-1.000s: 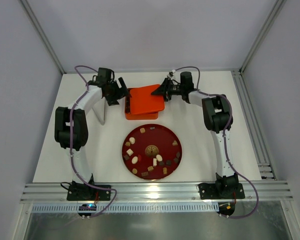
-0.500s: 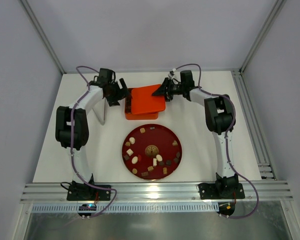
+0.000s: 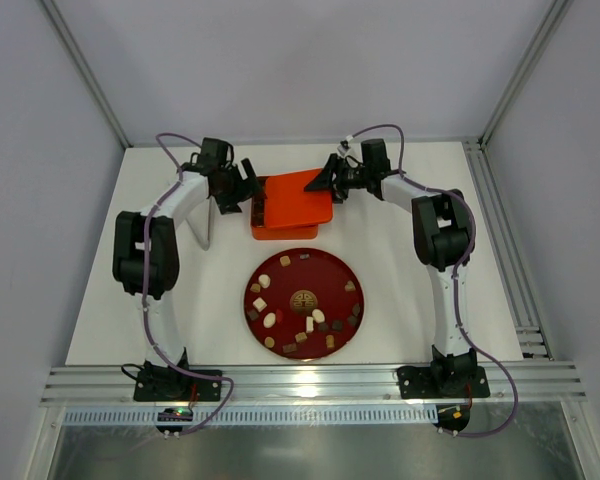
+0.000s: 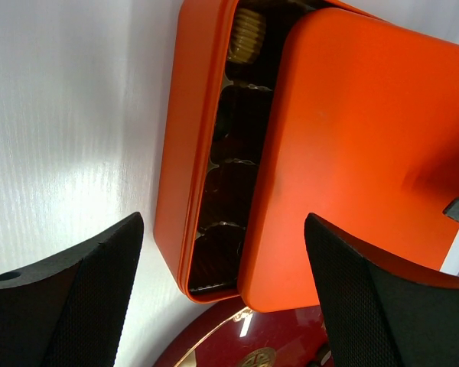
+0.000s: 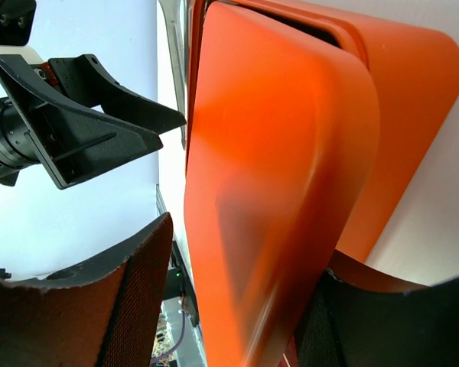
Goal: Pack the chocolate
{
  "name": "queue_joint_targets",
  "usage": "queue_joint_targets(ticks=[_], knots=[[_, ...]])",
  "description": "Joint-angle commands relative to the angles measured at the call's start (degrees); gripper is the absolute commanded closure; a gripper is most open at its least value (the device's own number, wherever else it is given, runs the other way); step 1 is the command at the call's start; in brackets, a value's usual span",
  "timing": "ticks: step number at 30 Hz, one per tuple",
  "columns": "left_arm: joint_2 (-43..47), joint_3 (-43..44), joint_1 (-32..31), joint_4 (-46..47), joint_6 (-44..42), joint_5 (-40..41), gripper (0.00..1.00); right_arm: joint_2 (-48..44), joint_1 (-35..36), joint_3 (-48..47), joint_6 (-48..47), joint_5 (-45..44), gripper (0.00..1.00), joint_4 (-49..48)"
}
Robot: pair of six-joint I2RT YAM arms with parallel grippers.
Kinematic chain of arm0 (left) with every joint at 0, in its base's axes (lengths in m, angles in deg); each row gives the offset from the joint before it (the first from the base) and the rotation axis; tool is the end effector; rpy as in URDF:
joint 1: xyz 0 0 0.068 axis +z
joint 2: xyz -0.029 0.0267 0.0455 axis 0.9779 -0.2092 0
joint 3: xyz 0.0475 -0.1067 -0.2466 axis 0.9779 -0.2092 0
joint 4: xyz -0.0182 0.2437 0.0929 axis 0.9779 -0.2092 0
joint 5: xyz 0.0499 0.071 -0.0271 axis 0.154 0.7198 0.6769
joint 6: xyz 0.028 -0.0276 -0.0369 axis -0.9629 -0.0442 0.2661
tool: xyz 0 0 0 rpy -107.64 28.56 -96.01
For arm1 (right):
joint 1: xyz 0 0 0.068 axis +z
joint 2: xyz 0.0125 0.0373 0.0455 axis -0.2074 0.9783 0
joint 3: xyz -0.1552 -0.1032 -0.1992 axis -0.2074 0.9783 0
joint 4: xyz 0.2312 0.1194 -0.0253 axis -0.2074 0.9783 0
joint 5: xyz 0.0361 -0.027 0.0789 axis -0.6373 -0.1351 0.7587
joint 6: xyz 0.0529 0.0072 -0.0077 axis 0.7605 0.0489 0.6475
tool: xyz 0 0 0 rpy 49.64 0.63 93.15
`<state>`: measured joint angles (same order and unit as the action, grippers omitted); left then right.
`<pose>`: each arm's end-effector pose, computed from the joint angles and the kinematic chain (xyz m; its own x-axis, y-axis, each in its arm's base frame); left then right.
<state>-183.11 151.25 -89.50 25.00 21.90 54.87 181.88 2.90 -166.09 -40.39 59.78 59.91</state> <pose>0.4286 -0.0965 0.2216 -0.8360 -0.4218 -0.3509 -0.2096 0.8366 -0.5062 0.4876 0.1591 0.1596 -0.9451 0.1721 -0.2778 -0.1916 0.3965 0.8978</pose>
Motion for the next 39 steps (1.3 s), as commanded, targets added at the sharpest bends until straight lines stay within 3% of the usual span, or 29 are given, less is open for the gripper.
queue_joint_targets(ticks=[1, 39], knots=[[-0.81, -0.15, -0.03, 0.82, -1.09, 0.57, 0.16, -3.59, -0.46, 0.64, -1.65, -0.92, 0.40, 1.31], [-3.98, 0.64, -0.03, -0.24, -0.65, 2.07, 0.20, -8.07, -3.45, 7.93, 2.40, 2.60, 0.39, -6.25]])
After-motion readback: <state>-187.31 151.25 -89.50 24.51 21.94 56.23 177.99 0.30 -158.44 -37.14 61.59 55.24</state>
